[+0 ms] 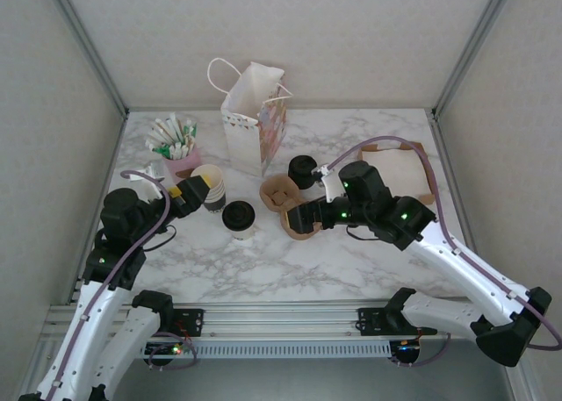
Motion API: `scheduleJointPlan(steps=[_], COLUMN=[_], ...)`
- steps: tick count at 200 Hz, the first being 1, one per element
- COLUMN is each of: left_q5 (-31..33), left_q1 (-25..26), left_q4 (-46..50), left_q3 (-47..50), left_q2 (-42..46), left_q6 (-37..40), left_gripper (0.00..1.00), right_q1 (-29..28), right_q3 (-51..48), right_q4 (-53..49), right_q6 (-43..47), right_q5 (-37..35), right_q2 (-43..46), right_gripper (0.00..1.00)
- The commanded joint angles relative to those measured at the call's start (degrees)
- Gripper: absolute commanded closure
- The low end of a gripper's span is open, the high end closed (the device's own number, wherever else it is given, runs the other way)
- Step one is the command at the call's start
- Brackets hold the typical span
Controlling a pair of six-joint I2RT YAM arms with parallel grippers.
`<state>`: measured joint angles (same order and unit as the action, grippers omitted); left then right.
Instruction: Pack the takeout coffee
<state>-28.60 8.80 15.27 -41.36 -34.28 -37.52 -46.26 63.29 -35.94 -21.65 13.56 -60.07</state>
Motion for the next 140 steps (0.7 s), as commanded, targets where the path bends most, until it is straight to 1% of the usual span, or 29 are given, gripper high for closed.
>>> scheduleJointPlan(steps=[1, 28, 48, 80, 92, 121, 140], left_q5=[0.8, 1.5, 2.4, 2.7, 2.8, 4.0, 5.5], left_q1=[0.4, 0.8, 1.1, 1.6, 2.1, 3.8, 5.4], left_q4=[-1.0, -1.9, -3.6, -7.3, -8.1, -9.3, -10.4], left_q3=[-2.2, -3.6, -3.8, -3.6, -3.7, -3.8, -4.0], left_q2=[-0.7, -1.4, -1.6, -2.8, -3.9, -6.6, -8.5], left_q6=[0.1, 0.6, 0.5, 0.0, 0.0, 0.7, 1.8], left_gripper=[0.0, 0.0, 0.0, 0.0, 0.0, 0.0, 0.0], right_q1=[0.3, 0.2, 0.2, 0.2, 0.2, 0.2, 0.3], right_q3=[-0.5, 0.6, 1.4, 1.5, 0.8, 1.2, 1.6], right_q4=[-1.8, -4.2, -6.1, -7.9, -7.8, -8.0, -8.1], right_q6=[-0.2, -0.9, -3.6, -4.1, -5.0, -6.0, -6.0], right_q5=[-3.0, -4.7, -8.5, -12.7, -14.1, -14.4, -16.9], right_q2=[0.9, 0.1, -0.3, -0.5, -0.2, -0.8, -1.6], right_gripper=[0.01, 0.01, 0.01, 0.01, 0.01, 0.01, 0.01])
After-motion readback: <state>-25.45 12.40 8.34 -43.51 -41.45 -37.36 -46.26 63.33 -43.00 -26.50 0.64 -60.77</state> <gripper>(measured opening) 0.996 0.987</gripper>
